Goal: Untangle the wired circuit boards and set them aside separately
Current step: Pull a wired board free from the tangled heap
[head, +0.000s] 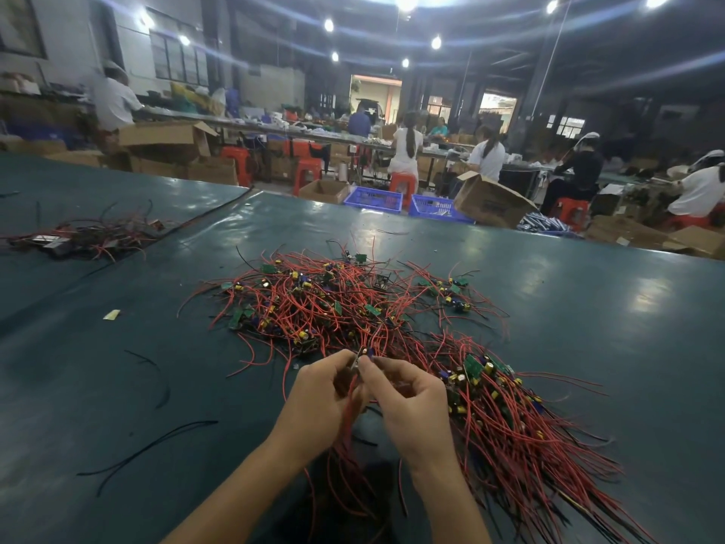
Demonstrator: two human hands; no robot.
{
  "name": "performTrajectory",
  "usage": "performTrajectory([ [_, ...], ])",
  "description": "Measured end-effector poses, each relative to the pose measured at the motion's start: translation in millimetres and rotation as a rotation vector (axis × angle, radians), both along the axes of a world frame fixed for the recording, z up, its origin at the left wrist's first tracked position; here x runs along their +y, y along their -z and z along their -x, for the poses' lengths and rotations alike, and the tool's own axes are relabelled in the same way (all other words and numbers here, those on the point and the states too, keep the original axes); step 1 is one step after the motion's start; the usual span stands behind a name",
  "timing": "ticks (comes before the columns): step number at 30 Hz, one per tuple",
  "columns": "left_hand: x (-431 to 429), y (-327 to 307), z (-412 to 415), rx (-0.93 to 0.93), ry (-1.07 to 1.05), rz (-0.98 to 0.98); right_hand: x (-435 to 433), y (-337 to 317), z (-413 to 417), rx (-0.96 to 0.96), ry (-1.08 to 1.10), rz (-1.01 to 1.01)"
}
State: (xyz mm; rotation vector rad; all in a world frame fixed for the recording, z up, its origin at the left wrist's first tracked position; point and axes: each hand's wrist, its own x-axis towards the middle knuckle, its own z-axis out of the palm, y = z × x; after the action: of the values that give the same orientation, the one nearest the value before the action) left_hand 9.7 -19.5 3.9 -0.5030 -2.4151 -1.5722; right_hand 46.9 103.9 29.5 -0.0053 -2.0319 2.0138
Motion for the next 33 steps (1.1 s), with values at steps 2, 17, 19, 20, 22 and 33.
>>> performTrajectory([
  [2,1,0,0,0.059,0.012,0.042,0,3,1,0.024,0.082,-0.066],
  [17,5,-14,-15,0.122,0.114,0.042,1,-8,-7,0.438,0.434,-0.429],
  [19,5,-14,-17,0.125,0.132,0.034,6,-10,-7,0.472,0.526,-0.518],
  [20,4,-14,-17,0.127,0.126,0.029,9,-11,-7,0.473,0.573,-0.559],
  [22,2,-13,-15,0.133,0.075,0.027,18,-12,-7,0.437,0.669,-0.620],
  [33,-34,7,19,0.125,-0.344,0.540,28,-7,-7,-0.072,0.677,-0.817],
])
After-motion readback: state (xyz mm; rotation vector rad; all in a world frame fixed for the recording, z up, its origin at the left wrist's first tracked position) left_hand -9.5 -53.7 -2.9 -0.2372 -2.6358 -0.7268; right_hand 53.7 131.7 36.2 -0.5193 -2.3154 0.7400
